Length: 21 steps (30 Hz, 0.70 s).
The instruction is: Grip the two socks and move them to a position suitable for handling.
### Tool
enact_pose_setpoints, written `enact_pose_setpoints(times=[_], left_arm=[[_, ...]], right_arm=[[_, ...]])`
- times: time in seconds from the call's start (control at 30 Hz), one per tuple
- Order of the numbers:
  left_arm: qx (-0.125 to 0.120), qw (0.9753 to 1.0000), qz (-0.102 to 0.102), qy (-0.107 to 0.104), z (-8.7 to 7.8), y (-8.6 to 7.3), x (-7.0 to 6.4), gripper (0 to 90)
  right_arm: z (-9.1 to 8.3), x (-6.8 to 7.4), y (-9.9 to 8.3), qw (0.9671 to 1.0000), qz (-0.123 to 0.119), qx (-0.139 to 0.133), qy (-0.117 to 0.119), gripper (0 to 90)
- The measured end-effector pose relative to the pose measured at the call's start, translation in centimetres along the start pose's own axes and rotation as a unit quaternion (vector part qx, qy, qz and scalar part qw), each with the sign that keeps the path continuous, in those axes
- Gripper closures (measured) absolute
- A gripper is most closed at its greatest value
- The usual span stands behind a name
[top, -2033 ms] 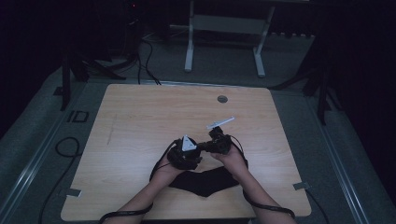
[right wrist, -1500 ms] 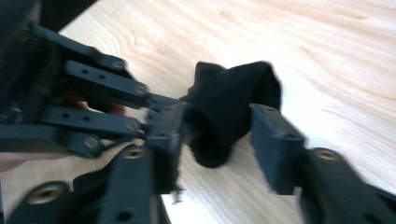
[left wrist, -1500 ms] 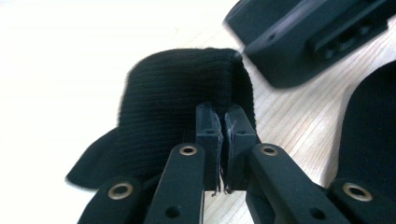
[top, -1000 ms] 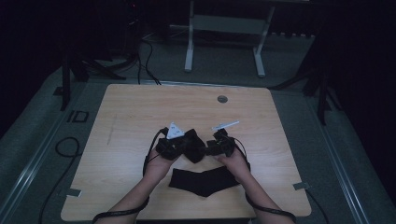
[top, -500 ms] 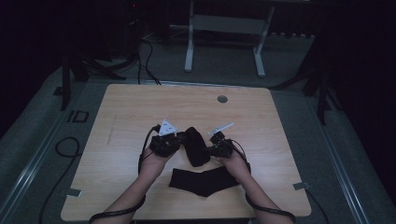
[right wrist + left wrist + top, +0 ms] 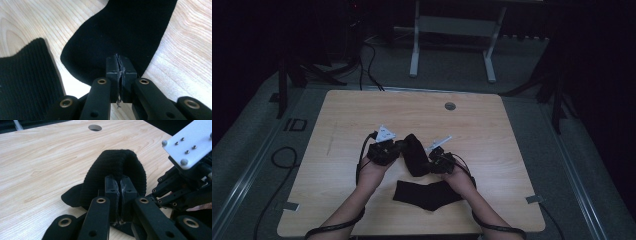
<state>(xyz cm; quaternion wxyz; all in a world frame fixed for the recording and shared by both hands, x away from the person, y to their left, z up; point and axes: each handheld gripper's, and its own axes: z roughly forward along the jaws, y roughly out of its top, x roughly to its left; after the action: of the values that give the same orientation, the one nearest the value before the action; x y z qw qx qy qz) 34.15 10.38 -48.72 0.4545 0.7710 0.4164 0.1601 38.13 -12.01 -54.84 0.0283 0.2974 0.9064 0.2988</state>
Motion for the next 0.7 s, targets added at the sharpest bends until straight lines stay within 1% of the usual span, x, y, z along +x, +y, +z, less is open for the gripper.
enact_pose_setpoints(times=[0.03,0.1,0.17,0.2,0.37,0.47,0.5,0.53,0.57,0.6,0.67,0.7], left_arm=[[0.0,1.0,0.001,0.004,-0.1,0.0,0.1,87.6],[-0.004,1.0,-0.002,0.005,-0.3,0.1,0.3,87.5],[-0.004,0.9999,-0.002,0.01,-0.6,0.1,0.5,87.5],[-0.006,0.9999,-0.006,0.011,-0.7,0.0,0.7,87.5],[-0.008,0.9996,-0.017,0.019,-1.5,-0.3,1.6,87.5],[-0.008,0.9994,-0.023,0.024,-1.9,-0.5,2.0,87.5],[-0.009,0.9994,-0.026,0.021,-2.0,-0.5,2.1,87.5],[-0.007,0.9995,-0.026,0.02,-2.1,-0.6,2.2,87.5],[-0.006,0.9993,-0.028,0.023,-2.2,-0.7,2.2,87.5],[-0.002,0.9993,-0.03,0.019,-2.2,-0.8,2.3,87.5],[0.003,0.9991,-0.039,0.017,-2.1,-1.1,2.5,87.5],[0.009,0.999,-0.041,0.015,-1.9,-1.3,2.6,87.5]], right_arm=[[-0.1,0.1,0.0,1.0,-0.004,0.006,-0.001,87.3],[-0.3,-0.1,-0.1,0.9999,-0.012,0.012,0.003,87.3],[-0.6,-0.5,-0.5,0.9998,-0.012,0.016,0.005,87.3],[-0.9,-0.8,-0.6,0.9998,-0.011,0.018,0.007,87.3],[-2.1,-2.6,-1.6,0.9996,0.005,0.027,-0.003,87.3],[-2.8,-3.6,-2.2,0.9994,0.005,0.034,-0.007,86.6],[-3.0,-3.9,-2.3,0.9992,0.003,0.038,-0.01,86.0],[-3.2,-4.2,-2.4,0.9991,0.006,0.041,-0.013,86.0],[-3.4,-4.5,-2.6,0.999,0.008,0.043,-0.014,86.1],[-3.5,-4.8,-2.7,0.999,0.008,0.042,-0.013,85.7],[-3.8,-5.6,-2.9,0.9989,0.015,0.043,-0.013,85.5],[-4.0,-5.9,-3.0,0.9987,0.022,0.043,-0.016,85.0]])
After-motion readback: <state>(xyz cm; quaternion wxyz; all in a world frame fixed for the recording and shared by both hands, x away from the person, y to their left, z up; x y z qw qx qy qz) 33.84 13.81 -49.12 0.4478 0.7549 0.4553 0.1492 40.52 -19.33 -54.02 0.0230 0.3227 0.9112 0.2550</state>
